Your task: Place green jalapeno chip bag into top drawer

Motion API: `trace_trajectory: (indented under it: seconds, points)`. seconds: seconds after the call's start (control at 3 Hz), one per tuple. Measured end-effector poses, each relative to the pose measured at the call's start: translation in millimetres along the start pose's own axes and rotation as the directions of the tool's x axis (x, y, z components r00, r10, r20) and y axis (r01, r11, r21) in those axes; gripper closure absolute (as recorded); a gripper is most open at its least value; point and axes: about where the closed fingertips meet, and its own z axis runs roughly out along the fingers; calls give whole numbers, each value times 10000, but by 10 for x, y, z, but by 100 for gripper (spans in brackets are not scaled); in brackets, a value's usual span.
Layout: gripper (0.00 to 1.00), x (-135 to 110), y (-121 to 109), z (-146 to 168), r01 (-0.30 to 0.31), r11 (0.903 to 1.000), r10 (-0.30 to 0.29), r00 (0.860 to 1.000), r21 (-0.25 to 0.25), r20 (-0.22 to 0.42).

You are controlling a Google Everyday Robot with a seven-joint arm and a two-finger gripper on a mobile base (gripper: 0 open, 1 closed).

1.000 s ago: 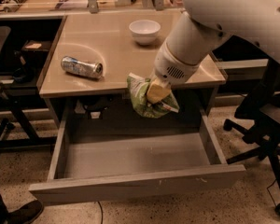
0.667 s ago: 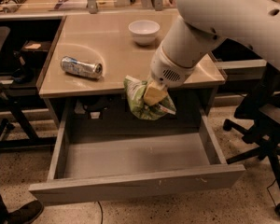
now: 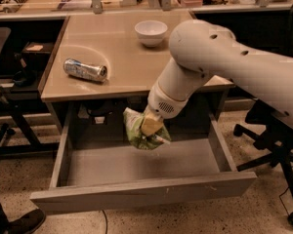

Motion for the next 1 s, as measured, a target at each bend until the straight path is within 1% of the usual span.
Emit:
trace_trajectory:
  seconds: [0.33, 0.67, 1.0]
  points:
    - [100, 79, -16, 394, -169, 9985, 178, 9997, -527, 166]
    - [100, 185, -24, 727, -220, 9955, 252, 9991, -917, 340]
    - [100, 320, -52, 971, -305, 9934, 361, 9981, -1107, 495]
